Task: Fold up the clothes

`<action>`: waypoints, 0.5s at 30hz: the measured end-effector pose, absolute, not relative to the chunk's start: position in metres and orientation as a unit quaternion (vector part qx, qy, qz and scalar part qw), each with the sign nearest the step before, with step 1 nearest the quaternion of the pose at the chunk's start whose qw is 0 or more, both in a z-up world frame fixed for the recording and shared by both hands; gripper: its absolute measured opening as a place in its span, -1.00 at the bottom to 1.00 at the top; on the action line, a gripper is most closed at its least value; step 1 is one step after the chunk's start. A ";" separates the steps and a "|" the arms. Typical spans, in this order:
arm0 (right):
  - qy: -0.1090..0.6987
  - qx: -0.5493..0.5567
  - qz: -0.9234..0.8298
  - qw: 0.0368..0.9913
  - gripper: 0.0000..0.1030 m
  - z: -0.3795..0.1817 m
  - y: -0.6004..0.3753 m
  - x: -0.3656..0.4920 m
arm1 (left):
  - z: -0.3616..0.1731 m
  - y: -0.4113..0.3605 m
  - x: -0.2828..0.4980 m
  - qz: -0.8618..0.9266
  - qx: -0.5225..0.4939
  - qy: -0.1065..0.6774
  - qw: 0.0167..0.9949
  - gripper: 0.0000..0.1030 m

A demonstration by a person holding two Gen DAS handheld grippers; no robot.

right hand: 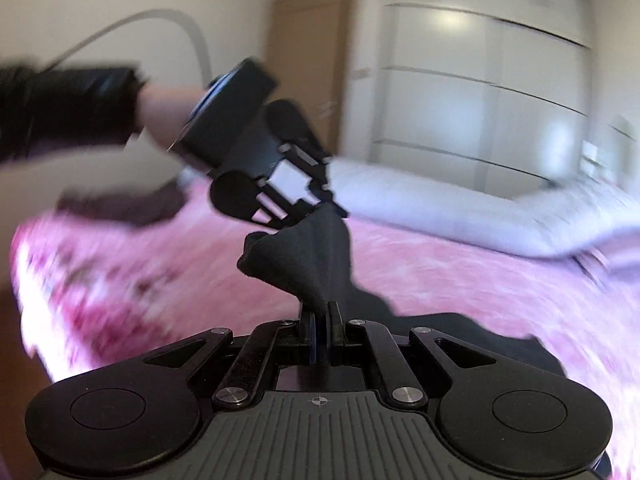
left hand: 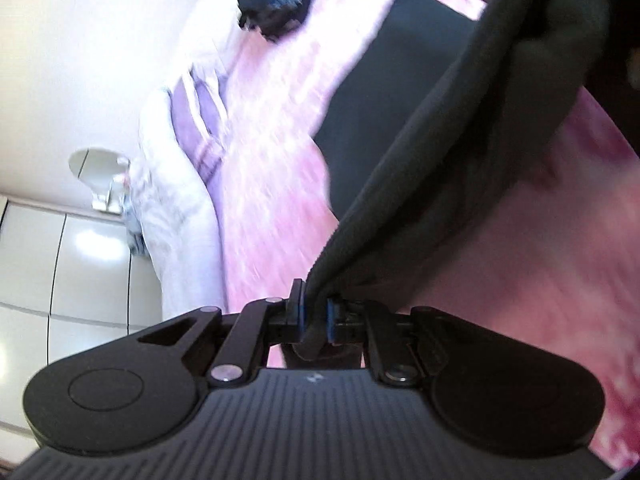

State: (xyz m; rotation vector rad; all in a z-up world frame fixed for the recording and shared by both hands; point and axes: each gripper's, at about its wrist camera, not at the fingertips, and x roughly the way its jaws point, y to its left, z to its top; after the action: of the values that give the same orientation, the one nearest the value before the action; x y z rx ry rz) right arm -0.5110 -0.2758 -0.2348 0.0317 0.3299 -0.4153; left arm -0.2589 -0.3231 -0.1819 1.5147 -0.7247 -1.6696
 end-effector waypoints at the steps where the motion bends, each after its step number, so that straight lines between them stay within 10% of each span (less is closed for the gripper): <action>1: 0.147 0.037 -0.223 0.963 -0.95 -0.232 -0.287 -0.523 | -0.176 -0.339 -0.272 -0.657 0.591 -0.287 0.370 -0.82; 15: 0.028 0.388 -0.365 0.846 -0.95 -0.317 -0.453 -0.676 | -0.275 -0.535 -0.431 -0.706 0.630 -0.237 0.219 -0.78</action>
State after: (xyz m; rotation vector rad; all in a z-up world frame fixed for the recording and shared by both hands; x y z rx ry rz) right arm -0.6764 -0.4528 -0.3175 0.8175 0.0594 -0.7705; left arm -0.4308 -0.5351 -0.2749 1.7443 -0.6552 -1.9536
